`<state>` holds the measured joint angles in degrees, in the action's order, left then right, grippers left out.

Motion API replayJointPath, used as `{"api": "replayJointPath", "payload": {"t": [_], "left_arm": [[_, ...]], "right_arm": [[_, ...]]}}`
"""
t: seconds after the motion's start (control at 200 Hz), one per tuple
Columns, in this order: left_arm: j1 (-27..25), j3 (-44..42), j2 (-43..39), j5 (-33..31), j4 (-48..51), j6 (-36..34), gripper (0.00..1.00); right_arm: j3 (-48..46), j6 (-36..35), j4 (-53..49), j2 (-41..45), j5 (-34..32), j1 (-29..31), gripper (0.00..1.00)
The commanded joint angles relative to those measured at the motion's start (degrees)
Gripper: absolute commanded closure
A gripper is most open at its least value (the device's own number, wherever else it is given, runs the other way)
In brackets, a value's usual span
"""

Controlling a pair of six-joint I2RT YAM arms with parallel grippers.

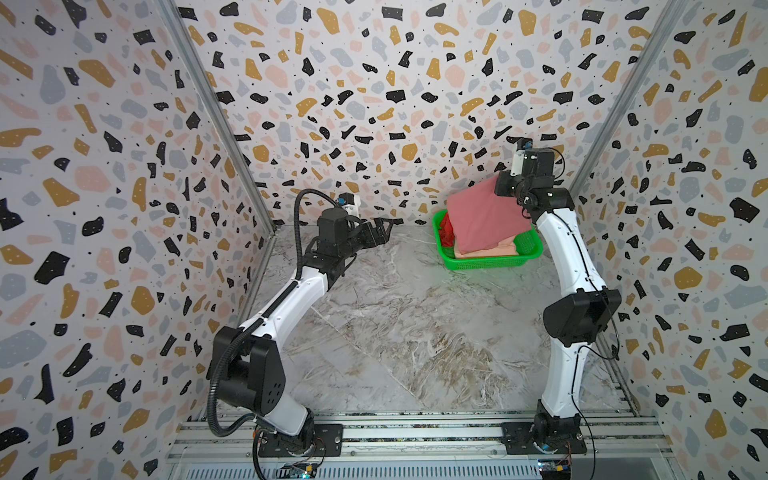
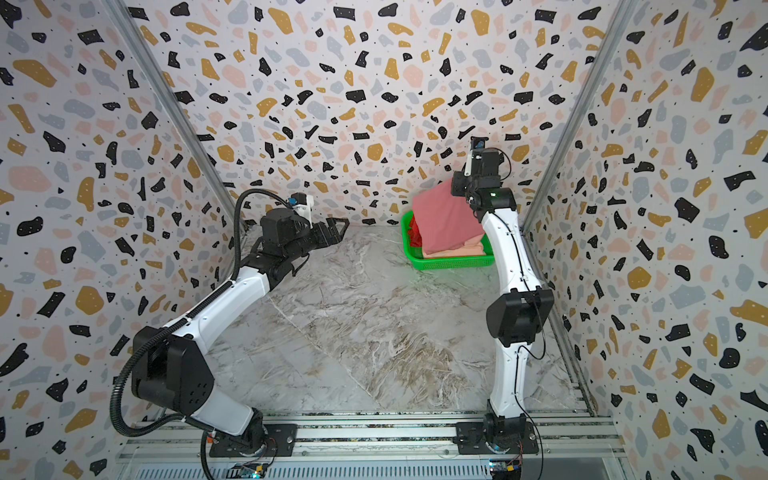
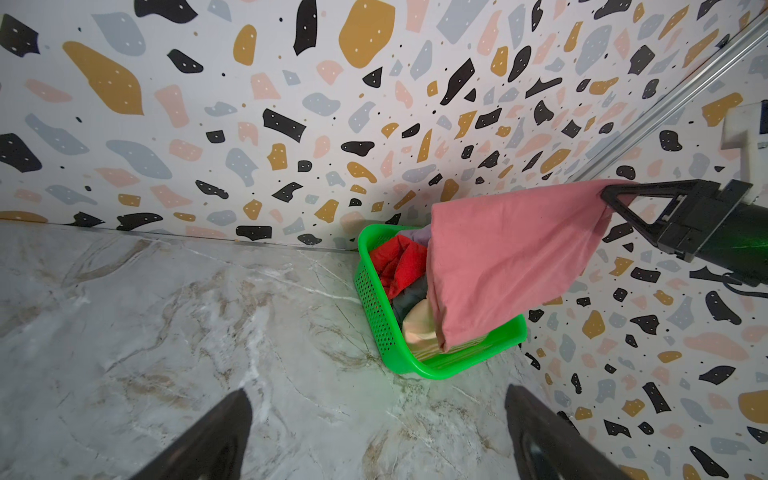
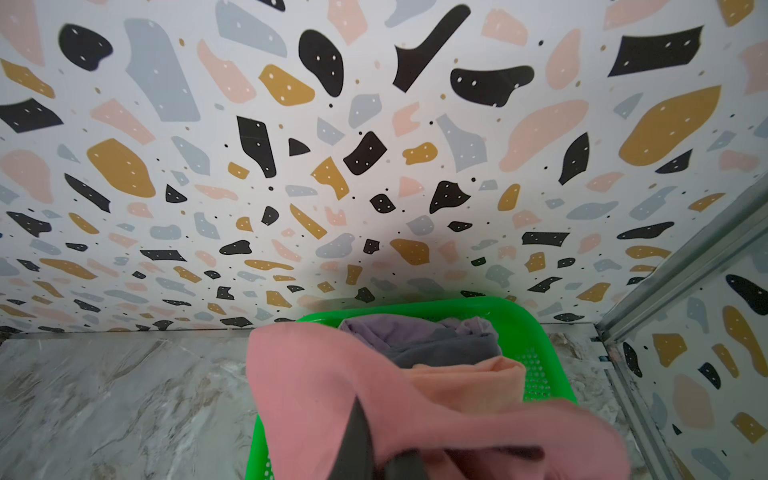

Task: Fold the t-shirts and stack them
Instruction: 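Lift the pink t-shirt out of the basket with the right gripper, then grasp the hanging pink t-shirt with the left gripper beside the right gripper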

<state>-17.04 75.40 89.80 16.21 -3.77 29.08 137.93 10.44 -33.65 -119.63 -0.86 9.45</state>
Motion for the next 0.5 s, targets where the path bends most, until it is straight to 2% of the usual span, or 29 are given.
{"api": "replayJointPath", "payload": {"t": [0.0, 0.05, 0.255, 0.36, 0.496], "left_arm": [[0.3, 0.9, -1.4, -0.6, 0.3, -1.4, 0.05], [0.3, 0.9, -1.1, -0.4, 0.3, -1.4, 0.05], [0.3, 2.5, 0.4, 1.7, 1.6, -2.4, 0.06], [-0.5, 4.4, 2.4, 9.6, 1.2, -3.7, 0.07], [-4.9, 11.9, 9.2, 18.7, 11.6, -11.3, 0.07]], "right_arm": [[2.7, 2.5, -3.7, 5.0, 4.2, 1.0, 1.0], [0.6, 2.9, -2.6, 6.4, 9.5, 1.7, 1.0], [-3.1, 4.4, 3.1, 14.0, 22.5, 4.7, 1.0], [-5.3, 9.8, 3.7, 17.2, 23.8, 4.6, 1.0], [-15.1, 18.9, 14.2, 20.6, 30.4, 5.7, 1.0]]}}
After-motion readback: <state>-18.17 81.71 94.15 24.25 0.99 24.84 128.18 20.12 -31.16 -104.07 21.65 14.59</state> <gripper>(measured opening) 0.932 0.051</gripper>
